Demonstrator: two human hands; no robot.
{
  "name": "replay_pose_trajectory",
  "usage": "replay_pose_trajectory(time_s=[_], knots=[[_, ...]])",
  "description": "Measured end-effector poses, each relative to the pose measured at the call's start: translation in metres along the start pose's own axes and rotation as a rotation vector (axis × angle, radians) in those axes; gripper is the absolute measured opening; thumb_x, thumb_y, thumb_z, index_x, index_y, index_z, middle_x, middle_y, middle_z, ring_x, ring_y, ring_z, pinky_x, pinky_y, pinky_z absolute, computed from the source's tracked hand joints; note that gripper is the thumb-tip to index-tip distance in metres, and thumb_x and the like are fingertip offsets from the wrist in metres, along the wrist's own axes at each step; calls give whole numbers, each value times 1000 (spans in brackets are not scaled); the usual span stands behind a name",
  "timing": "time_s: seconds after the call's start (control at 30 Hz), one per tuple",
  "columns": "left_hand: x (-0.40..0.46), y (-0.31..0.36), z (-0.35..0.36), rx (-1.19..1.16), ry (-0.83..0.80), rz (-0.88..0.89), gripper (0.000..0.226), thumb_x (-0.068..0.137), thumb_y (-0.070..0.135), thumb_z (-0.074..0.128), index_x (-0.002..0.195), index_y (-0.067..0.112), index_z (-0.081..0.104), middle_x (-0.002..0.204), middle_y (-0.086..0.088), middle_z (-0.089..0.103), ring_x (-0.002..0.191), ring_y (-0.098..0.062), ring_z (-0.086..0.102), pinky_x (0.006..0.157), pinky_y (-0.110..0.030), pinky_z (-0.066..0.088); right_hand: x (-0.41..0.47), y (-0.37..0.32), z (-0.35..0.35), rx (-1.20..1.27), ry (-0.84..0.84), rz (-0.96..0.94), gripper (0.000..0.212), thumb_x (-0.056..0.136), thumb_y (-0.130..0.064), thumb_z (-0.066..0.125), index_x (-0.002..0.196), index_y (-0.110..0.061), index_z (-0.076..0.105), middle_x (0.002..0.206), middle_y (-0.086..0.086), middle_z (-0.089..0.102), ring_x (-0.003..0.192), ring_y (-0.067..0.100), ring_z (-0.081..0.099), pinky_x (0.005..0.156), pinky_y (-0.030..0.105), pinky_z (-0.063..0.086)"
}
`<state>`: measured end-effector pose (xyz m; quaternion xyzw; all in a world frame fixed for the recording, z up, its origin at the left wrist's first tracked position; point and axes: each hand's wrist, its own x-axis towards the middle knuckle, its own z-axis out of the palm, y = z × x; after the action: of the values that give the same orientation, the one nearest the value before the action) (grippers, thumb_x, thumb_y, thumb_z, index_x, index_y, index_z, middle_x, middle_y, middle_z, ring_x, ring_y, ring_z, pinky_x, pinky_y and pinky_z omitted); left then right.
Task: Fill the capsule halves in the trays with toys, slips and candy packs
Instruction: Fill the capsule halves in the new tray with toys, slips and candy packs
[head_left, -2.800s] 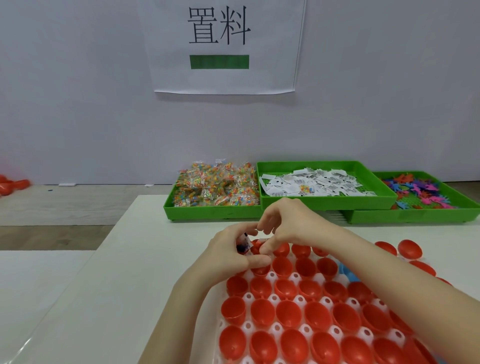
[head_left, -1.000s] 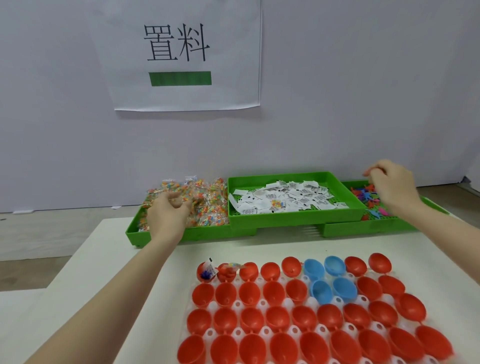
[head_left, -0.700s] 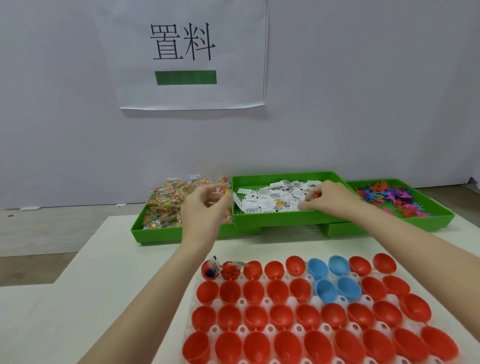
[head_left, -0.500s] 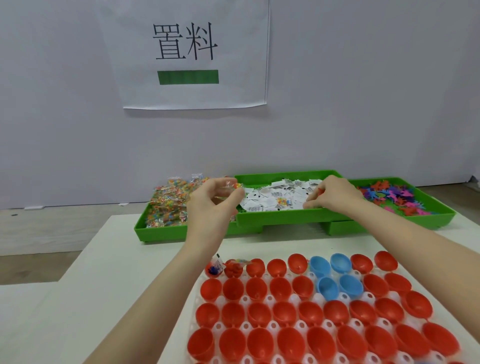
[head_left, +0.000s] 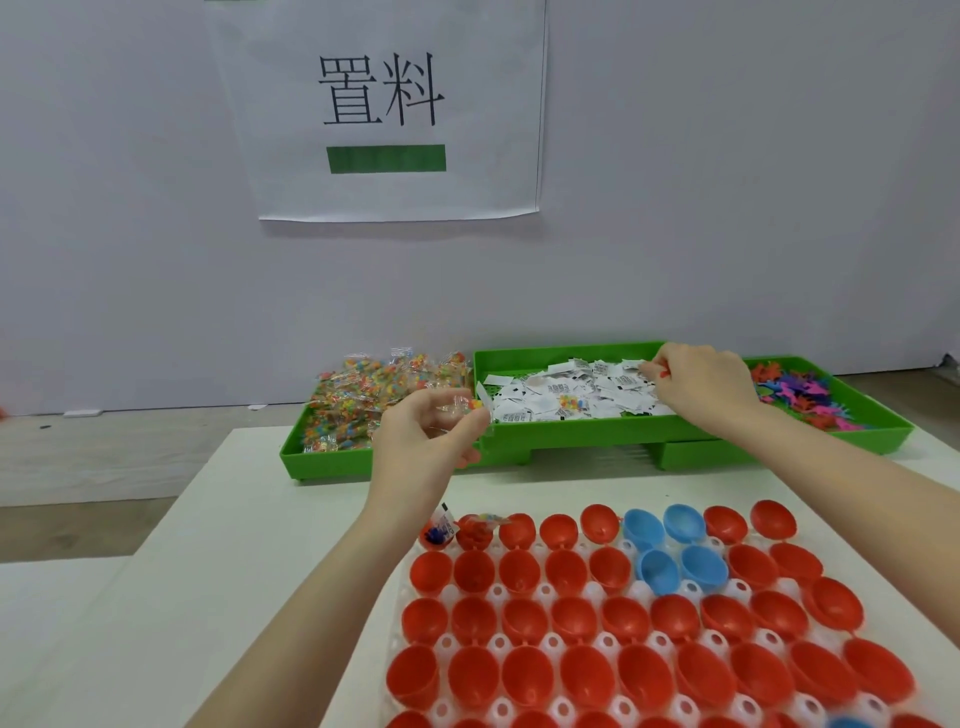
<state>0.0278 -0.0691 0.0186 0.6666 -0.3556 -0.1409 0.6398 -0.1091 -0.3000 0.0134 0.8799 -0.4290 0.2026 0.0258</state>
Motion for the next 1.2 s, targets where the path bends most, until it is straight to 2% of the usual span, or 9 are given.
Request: replay_pose_trajectory(time_s=[0.2, 0.33, 0.5, 0.67, 0.87, 0.9, 0.97, 1.07, 1.2], knots=[[-3, -2, 0, 13, 1, -1, 21, 81, 10, 68, 100, 12, 63, 65, -2, 64, 43, 1, 55, 50, -12, 48, 0, 0, -4, 193, -333, 95, 44, 77, -44, 69, 111, -17, 65, 120, 3, 62, 111, 25, 54, 95, 41, 44], [-4, -3, 1, 26, 5, -11, 22, 80, 11, 69, 101, 12, 63, 64, 1, 64, 44, 1, 56, 53, -14, 51, -2, -3, -4, 141, -274, 39, 20, 83, -36, 64, 95, -22, 72, 106, -1, 68, 94, 20, 59, 86, 39, 47], [-5, -4, 1, 33, -9, -24, 25, 81, 12, 68, 106, 10, 62, 65, 0, 64, 45, 0, 57, 51, -13, 49, -6, 3, -3, 77, -23, -33, 20, 89, -34, 54, 90, -21, 69, 74, -8, 60, 72, 15, 51, 84, 34, 38], [-8, -4, 1, 34, -25, -28, 25, 80, 10, 69, 105, 8, 64, 62, 1, 65, 47, -2, 58, 51, -14, 49, -5, 6, -6, 504, 69, 73, 14, 79, -29, 69, 75, -15, 68, 54, -9, 47, 53, 9, 41, 64, 28, 36], [-10, 0, 1, -83, -14, -109, 11, 77, 6, 71, 87, 10, 66, 67, -4, 67, 48, -5, 62, 51, -12, 49, -5, -9, -28, 933, 35, 291, 14, 79, -14, 69, 84, -2, 67, 72, 1, 60, 71, 11, 51, 73, 27, 38], [-10, 1, 1, -129, -21, -138, 8, 78, 4, 70, 85, 7, 66, 69, -5, 67, 50, -5, 63, 52, -11, 50, -9, -16, -38, 1074, -19, 272, 7, 79, -12, 67, 76, -6, 66, 61, -4, 55, 60, 7, 47, 68, 24, 37], [-11, 6, 3, -249, -81, -238, 8, 82, 2, 65, 90, 0, 66, 74, -8, 68, 56, -7, 66, 56, -12, 52, -25, -30, -58, 1237, -239, 103, 24, 72, -15, 67, 51, -22, 59, 43, -11, 35, 42, 4, 30, 54, 18, 31], [-14, 16, 7, -390, -185, -370, 14, 88, 5, 57, 95, -5, 63, 76, -11, 70, 65, -14, 70, 62, -17, 56, -56, -59, -75, 1231, -501, -135, 9, 62, -25, 69, 54, -20, 67, 43, -11, 35, 41, 2, 28, 46, 8, 32], [-24, 27, 7, -501, -262, -393, 32, 90, 28, 53, 88, -2, 63, 70, -11, 71, 69, -19, 71, 61, -19, 56, -71, -82, -73, 1126, -387, -130, 10, 76, -14, 69, 66, -13, 68, 51, -2, 46, 43, 0, 35, 46, 8, 30]])
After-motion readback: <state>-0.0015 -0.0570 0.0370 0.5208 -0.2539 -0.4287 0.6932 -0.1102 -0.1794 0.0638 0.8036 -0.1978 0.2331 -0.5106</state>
